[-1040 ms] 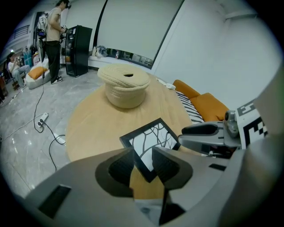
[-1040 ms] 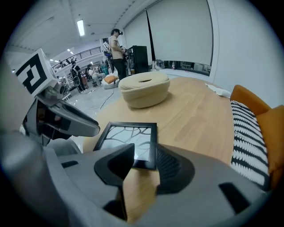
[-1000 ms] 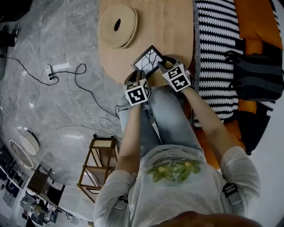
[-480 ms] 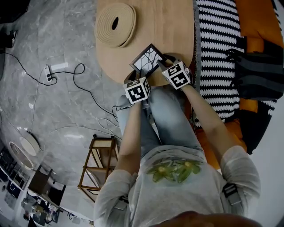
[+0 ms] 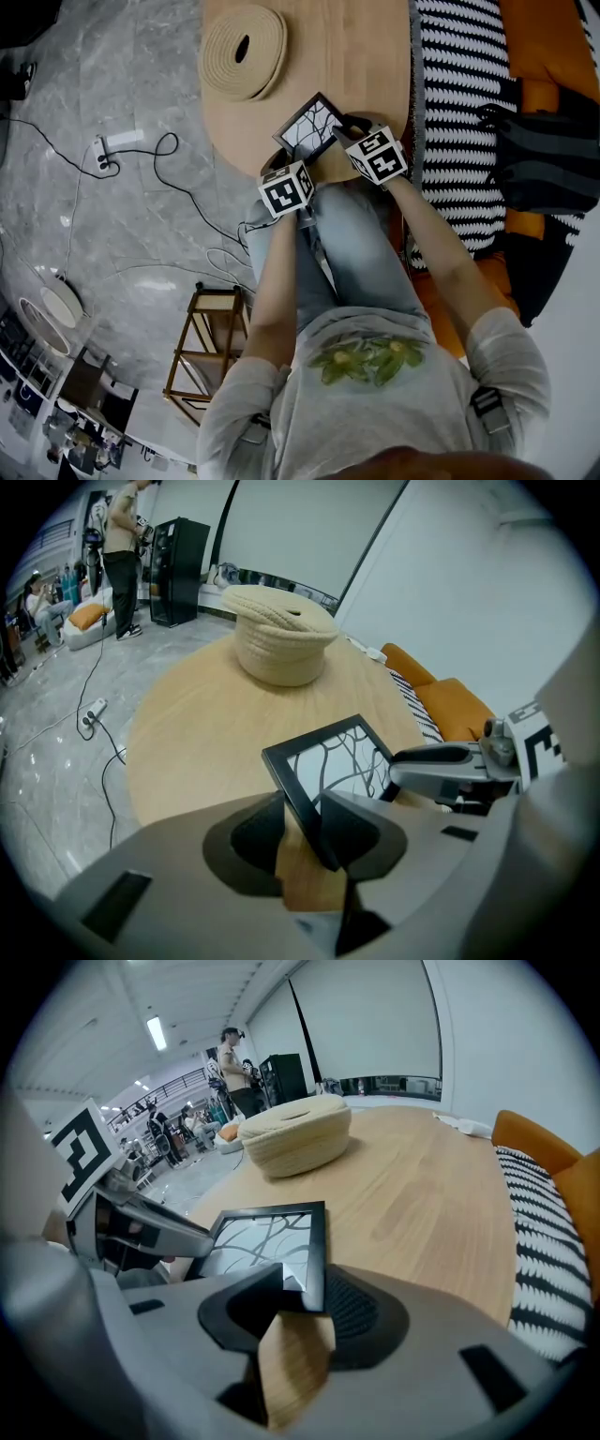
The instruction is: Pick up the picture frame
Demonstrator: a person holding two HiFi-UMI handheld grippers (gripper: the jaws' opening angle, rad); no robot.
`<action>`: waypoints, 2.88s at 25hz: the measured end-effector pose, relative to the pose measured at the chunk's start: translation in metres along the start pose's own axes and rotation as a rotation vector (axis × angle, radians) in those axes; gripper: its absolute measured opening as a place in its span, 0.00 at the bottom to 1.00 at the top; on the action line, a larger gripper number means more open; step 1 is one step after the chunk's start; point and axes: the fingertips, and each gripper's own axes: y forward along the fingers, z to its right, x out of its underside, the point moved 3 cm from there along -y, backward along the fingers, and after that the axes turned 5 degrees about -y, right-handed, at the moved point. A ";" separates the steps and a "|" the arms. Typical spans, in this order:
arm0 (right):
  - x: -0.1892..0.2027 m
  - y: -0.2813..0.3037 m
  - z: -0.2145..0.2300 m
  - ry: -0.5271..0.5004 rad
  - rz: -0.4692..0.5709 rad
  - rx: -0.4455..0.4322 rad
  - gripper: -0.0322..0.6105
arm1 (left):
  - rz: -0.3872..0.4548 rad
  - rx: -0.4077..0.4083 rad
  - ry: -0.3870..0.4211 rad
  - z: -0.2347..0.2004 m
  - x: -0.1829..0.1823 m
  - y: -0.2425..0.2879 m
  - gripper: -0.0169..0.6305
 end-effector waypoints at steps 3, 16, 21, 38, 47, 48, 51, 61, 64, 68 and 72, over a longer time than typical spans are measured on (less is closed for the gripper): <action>0.002 0.000 0.001 -0.008 0.000 0.007 0.27 | 0.017 -0.001 0.005 0.001 0.001 0.000 0.22; 0.001 -0.008 0.002 0.008 -0.003 0.042 0.16 | 0.021 -0.021 0.014 -0.001 -0.007 -0.007 0.19; -0.008 -0.016 -0.002 0.017 -0.008 0.049 0.15 | 0.021 -0.021 0.010 0.000 -0.016 -0.020 0.18; -0.063 -0.102 -0.015 0.022 -0.014 0.070 0.15 | 0.017 -0.005 0.012 0.040 -0.052 -0.102 0.18; -0.089 -0.144 -0.020 0.037 0.015 0.102 0.15 | 0.026 0.013 0.029 0.059 -0.075 -0.138 0.18; -0.090 -0.148 -0.021 0.042 0.018 0.107 0.15 | 0.026 0.017 0.031 0.061 -0.077 -0.140 0.18; -0.095 -0.158 -0.019 0.056 0.030 0.121 0.15 | 0.031 0.031 0.035 0.068 -0.083 -0.146 0.18; -0.103 -0.185 -0.019 0.085 0.046 0.155 0.15 | 0.044 0.069 0.060 0.086 -0.092 -0.167 0.17; -0.105 -0.194 -0.021 0.084 0.056 0.154 0.15 | 0.050 0.074 0.065 0.089 -0.094 -0.178 0.17; -0.110 -0.207 -0.026 0.094 0.071 0.164 0.15 | 0.059 0.080 0.079 0.095 -0.097 -0.191 0.17; -0.117 -0.224 -0.030 0.112 0.087 0.181 0.15 | 0.092 0.090 0.108 0.103 -0.102 -0.206 0.17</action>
